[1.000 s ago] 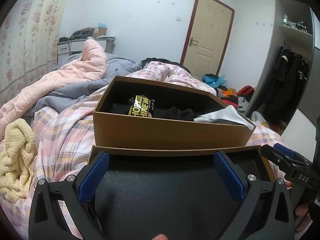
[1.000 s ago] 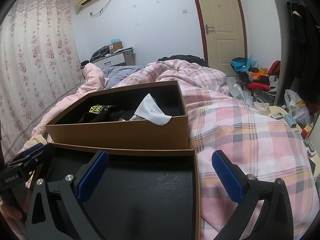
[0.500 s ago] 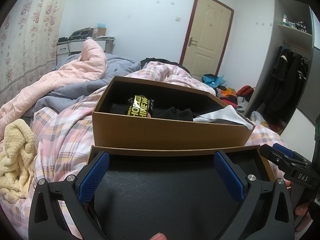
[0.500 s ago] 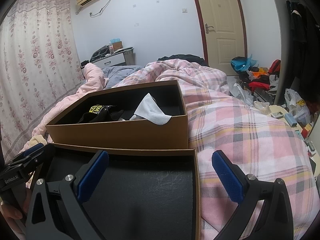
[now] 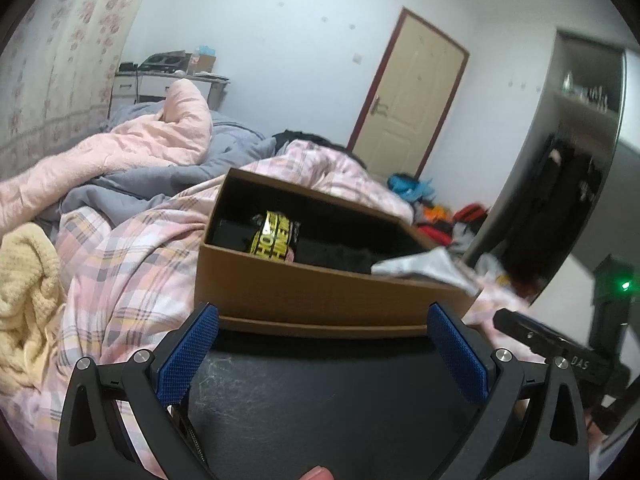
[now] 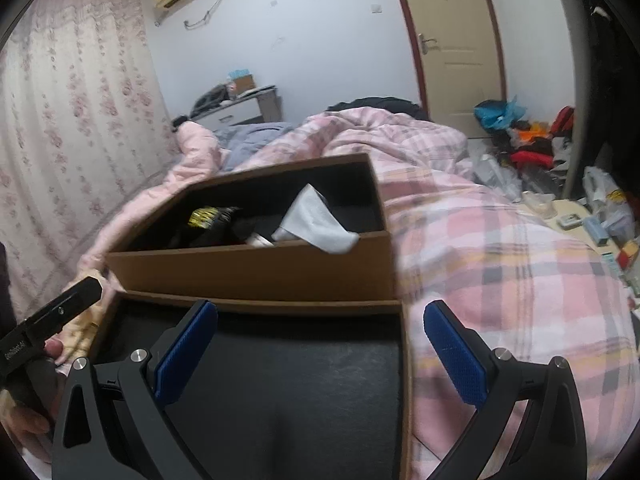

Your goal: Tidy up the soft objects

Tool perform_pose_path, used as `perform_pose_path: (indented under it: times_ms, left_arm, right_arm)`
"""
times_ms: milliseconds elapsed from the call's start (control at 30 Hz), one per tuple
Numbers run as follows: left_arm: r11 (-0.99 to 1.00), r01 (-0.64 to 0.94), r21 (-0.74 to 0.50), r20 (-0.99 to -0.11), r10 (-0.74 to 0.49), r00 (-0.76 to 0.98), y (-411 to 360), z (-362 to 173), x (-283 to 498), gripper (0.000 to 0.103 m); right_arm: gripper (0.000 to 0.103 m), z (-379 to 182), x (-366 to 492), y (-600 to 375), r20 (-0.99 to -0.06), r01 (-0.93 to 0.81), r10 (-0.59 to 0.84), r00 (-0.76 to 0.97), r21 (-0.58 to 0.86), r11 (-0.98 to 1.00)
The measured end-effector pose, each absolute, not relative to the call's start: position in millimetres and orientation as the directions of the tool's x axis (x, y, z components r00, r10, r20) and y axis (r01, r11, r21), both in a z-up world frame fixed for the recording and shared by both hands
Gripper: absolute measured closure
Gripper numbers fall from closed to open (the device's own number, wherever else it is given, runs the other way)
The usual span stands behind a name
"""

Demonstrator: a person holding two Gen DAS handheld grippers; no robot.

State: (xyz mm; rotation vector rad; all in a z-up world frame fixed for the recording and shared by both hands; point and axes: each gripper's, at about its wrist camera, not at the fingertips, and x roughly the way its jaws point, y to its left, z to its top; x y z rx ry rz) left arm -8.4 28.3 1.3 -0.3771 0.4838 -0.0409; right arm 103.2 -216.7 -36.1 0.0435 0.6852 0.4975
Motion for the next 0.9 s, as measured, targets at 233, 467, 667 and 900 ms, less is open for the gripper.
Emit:
perform_pose_path:
  times_ms: [233, 467, 667, 900]
  left_arm:
    - [0.89, -0.071, -0.451, -0.418, -0.14, 0.898, 45, 14, -21, 0.0]
    - [0.947, -0.109, -0.301, -0.466, -0.046, 0.883, 25, 11, -17, 0.0]
    - [0.969, -0.124, -0.214, -0.433, 0.019, 0.901, 10, 15, -24, 0.0]
    - [0.978, -0.149, -0.144, -0.392, 0.082, 0.916, 4, 19, -30, 0.0]
  right_arm:
    - [0.001, -3, 116, -184, -0.619, -0.476, 0.422, 0.662, 0.087, 0.875]
    - [0.035, -20, 174, -168, -0.762, -0.438, 0.305, 0.57, 0.032, 0.899]
    - [0.053, -44, 183, -156, -0.834, -0.44, 0.222, 0.506, -0.028, 0.897]
    - [0.093, -44, 191, -165, -0.839, -0.405, 0.255, 0.481, 0.046, 0.913]
